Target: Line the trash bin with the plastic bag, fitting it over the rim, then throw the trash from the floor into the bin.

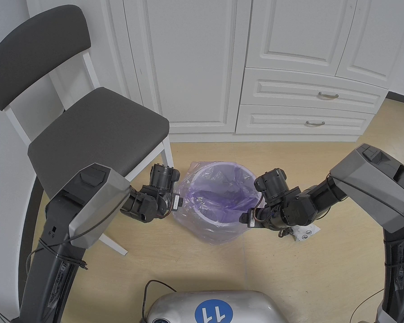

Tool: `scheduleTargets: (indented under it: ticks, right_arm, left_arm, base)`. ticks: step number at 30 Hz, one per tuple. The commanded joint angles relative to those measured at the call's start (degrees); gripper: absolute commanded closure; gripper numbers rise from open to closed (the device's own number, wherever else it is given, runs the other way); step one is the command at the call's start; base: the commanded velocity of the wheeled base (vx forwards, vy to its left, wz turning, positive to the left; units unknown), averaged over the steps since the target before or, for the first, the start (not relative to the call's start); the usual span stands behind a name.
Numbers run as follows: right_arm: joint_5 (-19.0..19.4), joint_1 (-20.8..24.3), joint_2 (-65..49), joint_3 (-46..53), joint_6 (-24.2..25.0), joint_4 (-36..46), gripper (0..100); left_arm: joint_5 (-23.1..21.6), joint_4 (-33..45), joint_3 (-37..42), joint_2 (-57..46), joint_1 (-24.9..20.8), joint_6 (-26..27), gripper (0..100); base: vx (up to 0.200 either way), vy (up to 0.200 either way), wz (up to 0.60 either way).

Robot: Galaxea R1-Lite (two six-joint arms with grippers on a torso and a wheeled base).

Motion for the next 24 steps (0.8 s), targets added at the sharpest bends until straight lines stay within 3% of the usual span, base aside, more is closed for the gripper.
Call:
scheduleTargets:
  ticks: [1,7,12,24]
  right_arm:
    - [0.1,-3.9,-0.1,-2.6,-0.5,0.0,0]
    - [1.3,-8.4,3.5,-6.9,-0.8,-0.1,0]
    - [1.4,-10.8,5.7,-9.7,-0.8,0.5,0]
    - [1.9,-13.5,6.7,-11.6,-1.1,0.5,0]
  left_arm:
    - [-0.2,1.9,-6.9,7.5,0.3,0.1,0]
    - [-0.3,6.7,-16.5,12.6,0.6,-1.8,0]
    - [-0.4,6.7,-17.3,12.4,0.1,-5.1,0]
    - [-1.9,6.8,-18.7,13.9,-3.3,-5.3,0]
  base:
    - [0.000,0.000,0.00]
    - [0.000,0.000,0.00]
    - [0.000,0.000,0.00]
    - [0.000,0.000,0.00]
